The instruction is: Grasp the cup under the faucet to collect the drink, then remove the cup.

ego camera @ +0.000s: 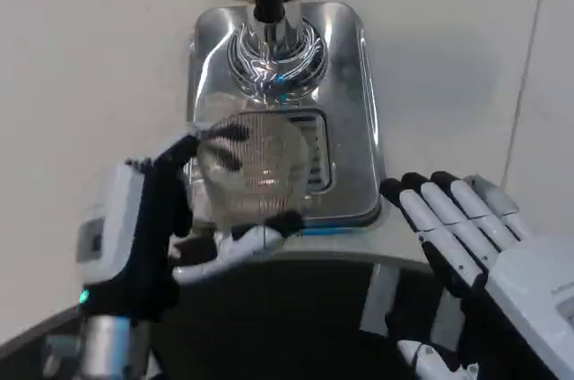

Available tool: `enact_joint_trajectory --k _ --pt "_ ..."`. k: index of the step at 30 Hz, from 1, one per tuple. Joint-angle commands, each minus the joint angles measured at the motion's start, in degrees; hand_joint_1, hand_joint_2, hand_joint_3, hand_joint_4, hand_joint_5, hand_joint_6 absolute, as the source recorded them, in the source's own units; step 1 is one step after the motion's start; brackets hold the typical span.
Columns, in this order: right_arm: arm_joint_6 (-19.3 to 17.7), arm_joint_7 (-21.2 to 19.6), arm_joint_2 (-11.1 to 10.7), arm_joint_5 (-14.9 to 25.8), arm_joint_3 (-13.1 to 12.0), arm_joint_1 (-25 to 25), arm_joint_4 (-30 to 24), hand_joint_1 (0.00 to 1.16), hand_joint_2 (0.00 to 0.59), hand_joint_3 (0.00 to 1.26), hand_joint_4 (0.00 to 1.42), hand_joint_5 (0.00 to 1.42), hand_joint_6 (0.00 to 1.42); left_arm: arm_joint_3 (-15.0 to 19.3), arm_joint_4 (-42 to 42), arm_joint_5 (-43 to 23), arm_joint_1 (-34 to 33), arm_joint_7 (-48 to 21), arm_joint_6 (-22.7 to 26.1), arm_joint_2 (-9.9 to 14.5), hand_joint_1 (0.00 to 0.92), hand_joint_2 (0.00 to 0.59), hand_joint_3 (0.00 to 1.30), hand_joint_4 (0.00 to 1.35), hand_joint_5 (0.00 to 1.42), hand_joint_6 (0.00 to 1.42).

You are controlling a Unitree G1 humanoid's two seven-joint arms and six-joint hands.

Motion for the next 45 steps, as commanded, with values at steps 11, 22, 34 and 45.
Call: enact_joint_trajectory --k 11,22,34,45 --pt "3.60 2.50 2.47 -3.11 0.79 3.65 -5.89 0.13 0.507 0.00 0.00 0.00 0.00 -3.94 24.19 -0.76 -18.15 8.07 -0.86 0.82 0.668 0.096 1.14 1.14 1.36 1.42" --pt "1.87 0.64 4.86 -5.85 2.34 7.53 -7.62 0.14 0.513 0.00 0.00 0.00 0.00 -7.80 39.97 0.20 -30.20 15.61 -0.70 2.27 0.668 0.096 1.14 1.14 1.36 1.42" --pt "1.97 0.54 4.90 -4.72 0.54 8.57 -8.52 0.16 0.516 0.00 0.00 0.00 0.00 -9.54 44.18 -1.22 -33.13 17.61 -0.09 2.69 0.454 0.049 0.58 0.57 0.91 1.08" --pt "2.93 0.93 4.96 -4.23 1.79 5.00 -6.15 0.17 0.516 0.00 0.00 0.00 0.00 -10.04 38.84 -3.88 -30.28 11.26 -0.59 6.63 0.193 0.039 0.09 0.00 0.34 0.30"
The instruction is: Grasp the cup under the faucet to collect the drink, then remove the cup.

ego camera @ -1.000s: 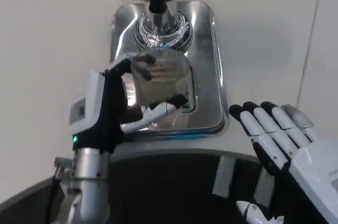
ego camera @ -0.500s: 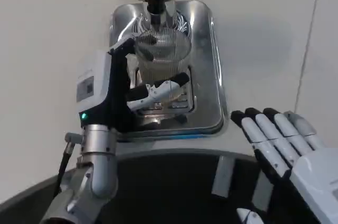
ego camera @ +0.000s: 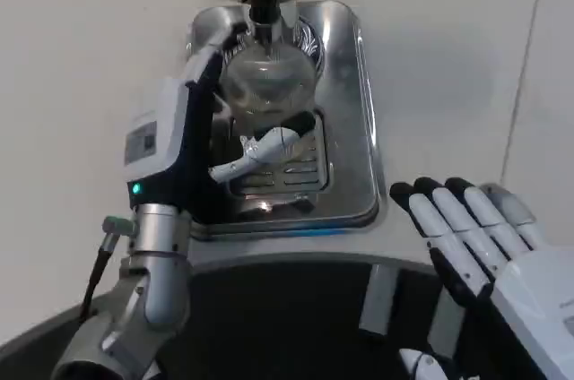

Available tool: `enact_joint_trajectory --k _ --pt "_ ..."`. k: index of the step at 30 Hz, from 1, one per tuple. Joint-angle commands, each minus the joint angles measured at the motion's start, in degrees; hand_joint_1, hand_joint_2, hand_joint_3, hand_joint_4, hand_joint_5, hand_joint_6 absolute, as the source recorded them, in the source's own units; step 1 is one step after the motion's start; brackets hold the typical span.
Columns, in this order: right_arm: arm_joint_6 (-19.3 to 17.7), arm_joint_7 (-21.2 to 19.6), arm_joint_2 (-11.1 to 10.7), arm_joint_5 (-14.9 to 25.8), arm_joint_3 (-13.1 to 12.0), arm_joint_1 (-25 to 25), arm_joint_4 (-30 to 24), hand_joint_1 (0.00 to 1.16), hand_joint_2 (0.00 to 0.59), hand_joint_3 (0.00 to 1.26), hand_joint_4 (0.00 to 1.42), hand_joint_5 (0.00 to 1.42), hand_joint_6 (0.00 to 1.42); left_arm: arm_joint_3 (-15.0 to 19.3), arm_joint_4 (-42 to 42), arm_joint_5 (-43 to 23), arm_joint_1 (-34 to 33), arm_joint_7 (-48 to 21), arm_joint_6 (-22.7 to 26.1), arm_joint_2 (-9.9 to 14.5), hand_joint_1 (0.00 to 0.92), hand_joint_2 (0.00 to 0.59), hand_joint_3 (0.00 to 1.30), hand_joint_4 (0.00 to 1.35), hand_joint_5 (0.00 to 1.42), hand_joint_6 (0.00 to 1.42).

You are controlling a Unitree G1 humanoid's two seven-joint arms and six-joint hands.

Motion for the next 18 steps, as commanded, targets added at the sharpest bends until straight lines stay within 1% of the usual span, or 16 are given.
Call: enact_joint_trajectory --k 1,3,5,8,9,10,12,14,15,18 --pt "0.61 -0.03 0.16 1.42 -0.13 -1.14 0.93 0.17 0.516 0.00 0.00 0.00 0.00 0.60 -3.64 -3.16 2.81 -5.42 -0.29 2.23 0.189 0.038 0.08 0.00 0.32 0.28" --pt "1.09 0.10 0.19 2.35 -0.56 -1.38 1.00 0.17 0.516 0.00 0.00 0.00 0.00 0.82 -5.48 -3.57 4.00 -6.66 -0.08 3.00 0.164 0.030 0.06 0.00 0.30 0.25" --pt "2.74 0.81 0.48 5.20 -1.37 -2.07 0.74 0.17 0.516 0.00 0.00 0.00 0.00 1.00 -7.77 -3.59 5.98 -8.03 -0.06 4.46 0.146 0.030 0.05 0.00 0.28 0.23" --pt "4.92 2.00 0.68 8.86 -1.94 -3.16 0.16 0.17 0.516 0.00 0.00 0.00 0.00 1.49 -10.84 -3.70 8.59 -9.38 0.16 6.07 0.136 0.020 0.03 0.00 0.26 0.21" --pt "5.53 2.36 0.67 9.88 -2.05 -3.48 0.00 0.17 0.516 0.00 0.00 0.00 0.00 1.88 -12.77 -3.57 10.27 -9.95 0.16 7.25 0.135 0.019 0.01 0.00 0.23 0.20" --pt "6.66 3.20 0.65 11.85 -2.22 -4.30 -0.35 0.17 0.516 0.00 0.00 0.00 0.00 2.18 -14.34 -3.50 11.54 -10.46 0.27 8.08 0.135 0.018 0.00 0.00 0.21 0.18" --pt "10.02 5.13 1.04 16.33 -2.69 -6.12 -1.27 0.17 0.516 0.00 0.00 0.00 0.00 2.78 -20.01 -1.13 15.91 -11.01 0.67 11.60 0.138 0.025 0.00 0.00 0.16 0.13" --pt "14.00 7.12 1.24 21.54 -3.66 -8.33 -1.83 0.17 0.516 0.00 0.00 0.00 0.00 3.39 -24.59 0.70 19.43 -11.50 1.31 13.97 0.139 0.026 0.00 0.00 0.15 0.11" --pt "15.20 7.73 1.05 23.04 -4.02 -9.06 -2.03 0.18 0.516 0.00 0.00 0.00 0.00 3.81 -26.69 1.37 21.26 -11.82 1.74 14.90 0.139 0.026 0.00 0.00 0.13 0.10" --pt "19.04 9.83 0.04 27.24 -4.96 -11.89 -2.66 0.18 0.516 0.00 0.00 0.00 0.00 5.44 -31.92 2.23 26.14 -12.95 3.52 16.57 0.139 0.026 0.00 0.00 0.11 0.09"
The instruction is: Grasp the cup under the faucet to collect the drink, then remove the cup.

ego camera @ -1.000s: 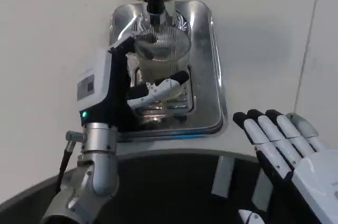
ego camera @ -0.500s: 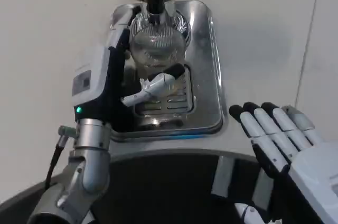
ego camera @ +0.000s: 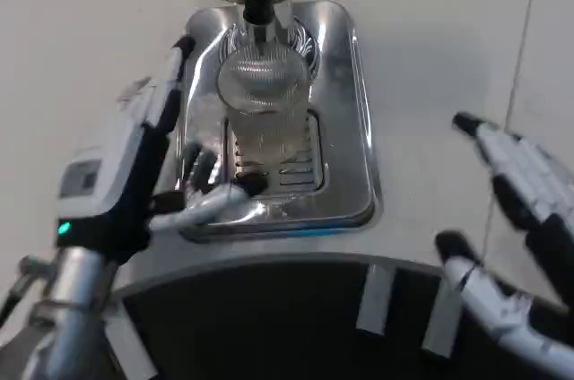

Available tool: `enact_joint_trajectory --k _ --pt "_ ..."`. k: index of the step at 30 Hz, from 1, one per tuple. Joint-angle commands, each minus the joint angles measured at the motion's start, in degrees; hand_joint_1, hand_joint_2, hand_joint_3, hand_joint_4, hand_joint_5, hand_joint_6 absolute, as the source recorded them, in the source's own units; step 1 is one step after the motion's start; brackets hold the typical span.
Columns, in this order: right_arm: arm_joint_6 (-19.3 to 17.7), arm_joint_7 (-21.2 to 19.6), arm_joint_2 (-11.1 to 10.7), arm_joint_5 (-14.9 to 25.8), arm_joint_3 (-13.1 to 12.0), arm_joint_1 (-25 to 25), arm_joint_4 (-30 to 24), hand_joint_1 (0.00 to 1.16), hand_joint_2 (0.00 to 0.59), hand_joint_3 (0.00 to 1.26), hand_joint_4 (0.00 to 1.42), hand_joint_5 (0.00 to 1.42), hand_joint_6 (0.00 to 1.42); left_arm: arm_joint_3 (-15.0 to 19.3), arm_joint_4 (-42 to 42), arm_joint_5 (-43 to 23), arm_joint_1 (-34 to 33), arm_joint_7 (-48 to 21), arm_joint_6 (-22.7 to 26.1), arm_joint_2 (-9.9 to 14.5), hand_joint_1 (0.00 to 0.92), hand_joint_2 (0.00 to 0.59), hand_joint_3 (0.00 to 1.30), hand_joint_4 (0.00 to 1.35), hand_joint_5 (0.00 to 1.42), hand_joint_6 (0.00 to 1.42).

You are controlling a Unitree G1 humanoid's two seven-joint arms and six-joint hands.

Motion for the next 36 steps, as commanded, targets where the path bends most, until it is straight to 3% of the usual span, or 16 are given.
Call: enact_joint_trajectory --k 1,8,14,17,20,22,24,29,36 --pt "6.01 3.34 -0.96 6.54 -1.29 -3.90 -1.97 0.18 0.516 0.00 0.00 0.00 0.00 2.45 -7.43 1.44 7.64 -2.20 2.89 2.92 0.139 0.026 0.00 0.00 0.09 0.08" --pt "17.69 6.20 -2.14 16.06 -0.96 -15.21 -1.95 0.20 0.536 0.00 0.00 0.00 0.00 8.71 -20.36 0.71 21.34 -4.93 7.58 3.12 0.070 0.053 0.00 0.00 0.04 0.04" --pt "25.29 7.41 -4.28 23.28 -1.46 -25.20 1.56 0.21 0.539 0.00 0.00 0.00 0.00 9.90 -24.55 2.44 27.79 -5.02 8.92 1.93 0.049 0.057 0.00 0.00 0.04 0.04" --pt "27.73 8.54 -6.49 27.33 -1.64 -32.44 5.55 0.21 0.542 0.00 0.00 0.00 0.00 10.22 -25.83 2.81 29.47 -5.31 9.86 0.72 0.048 0.060 0.00 0.00 0.04 0.04" --pt "28.28 8.83 -8.02 30.04 -1.08 -36.59 8.79 0.22 0.543 0.00 0.00 0.00 0.00 10.59 -27.28 3.45 30.86 -4.85 10.52 -0.24 0.047 0.062 0.00 0.00 0.04 0.05" --pt "25.87 9.76 -10.06 30.65 0.28 -40.10 12.27 0.22 0.544 0.00 0.00 0.00 0.00 10.90 -28.44 3.88 32.00 -4.40 10.89 -1.06 0.047 0.064 0.00 0.00 0.03 0.03" --pt "25.26 10.08 -10.31 32.05 1.22 -42.71 15.35 0.22 0.544 0.00 0.00 0.00 0.00 10.92 -29.61 4.52 33.42 -4.25 11.06 -1.83 0.046 0.065 0.00 0.00 0.02 0.03" --pt "23.91 9.38 -8.52 34.91 4.34 -48.34 21.39 0.23 0.545 0.00 0.00 0.00 0.00 10.46 -31.62 6.66 36.62 -4.26 10.82 -3.29 0.046 0.063 0.00 0.00 0.01 0.01" --pt "24.26 7.33 -4.32 38.04 7.55 -52.76 23.61 0.24 0.545 0.00 0.00 0.00 0.00 9.68 -32.41 9.61 38.70 -2.80 9.79 -4.71 0.046 0.066 0.00 0.00 0.00 0.00"
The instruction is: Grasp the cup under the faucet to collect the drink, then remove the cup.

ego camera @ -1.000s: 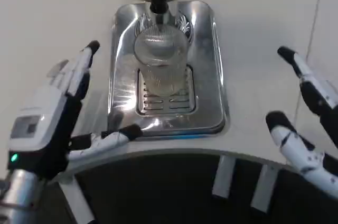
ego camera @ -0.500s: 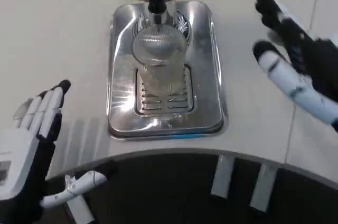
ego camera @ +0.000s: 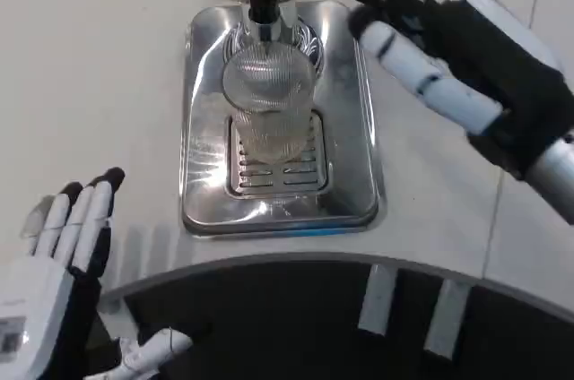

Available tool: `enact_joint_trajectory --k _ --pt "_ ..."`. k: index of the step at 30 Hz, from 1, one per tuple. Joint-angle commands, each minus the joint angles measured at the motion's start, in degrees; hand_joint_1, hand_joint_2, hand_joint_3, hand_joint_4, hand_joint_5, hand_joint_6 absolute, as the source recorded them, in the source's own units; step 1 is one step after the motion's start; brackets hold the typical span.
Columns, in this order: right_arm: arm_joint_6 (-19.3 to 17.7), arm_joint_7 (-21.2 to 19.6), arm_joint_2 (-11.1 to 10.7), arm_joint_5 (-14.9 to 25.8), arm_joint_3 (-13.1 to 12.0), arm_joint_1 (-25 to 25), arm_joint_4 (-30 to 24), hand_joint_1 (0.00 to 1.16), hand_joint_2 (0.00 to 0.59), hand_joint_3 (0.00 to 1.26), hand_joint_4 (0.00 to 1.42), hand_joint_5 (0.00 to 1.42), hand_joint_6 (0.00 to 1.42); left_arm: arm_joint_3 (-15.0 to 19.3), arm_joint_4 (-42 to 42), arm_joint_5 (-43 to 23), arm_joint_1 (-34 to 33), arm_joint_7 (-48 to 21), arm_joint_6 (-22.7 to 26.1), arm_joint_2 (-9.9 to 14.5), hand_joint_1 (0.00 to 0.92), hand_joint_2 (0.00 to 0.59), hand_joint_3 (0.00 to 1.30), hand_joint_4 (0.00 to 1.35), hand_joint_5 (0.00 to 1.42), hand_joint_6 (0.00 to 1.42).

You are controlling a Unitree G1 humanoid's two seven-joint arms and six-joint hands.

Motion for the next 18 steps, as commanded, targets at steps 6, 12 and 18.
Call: enact_joint_trajectory --k 6,12,18 --pt "-1.44 -2.38 4.06 3.19 2.30 -2.81 1.01 0.24 0.545 0.00 0.00 0.00 0.00 0.14 0.56 0.23 0.54 0.69 -1.17 -0.30 0.045 0.063 0.00 0.00 0.00 0.00" --pt "-3.30 -3.01 5.16 4.05 2.40 -1.75 2.98 0.24 0.545 0.00 0.00 0.00 0.00 0.54 1.18 -0.13 0.40 0.74 -1.39 -0.35 0.037 0.063 0.00 0.00 0.00 0.00" --pt "-3.36 -3.15 7.58 5.82 3.78 -1.59 5.58 0.25 0.545 0.00 0.00 0.00 0.00 1.37 2.55 -0.72 0.26 0.97 -1.72 -0.21 0.034 0.064 0.00 0.00 0.00 0.00"
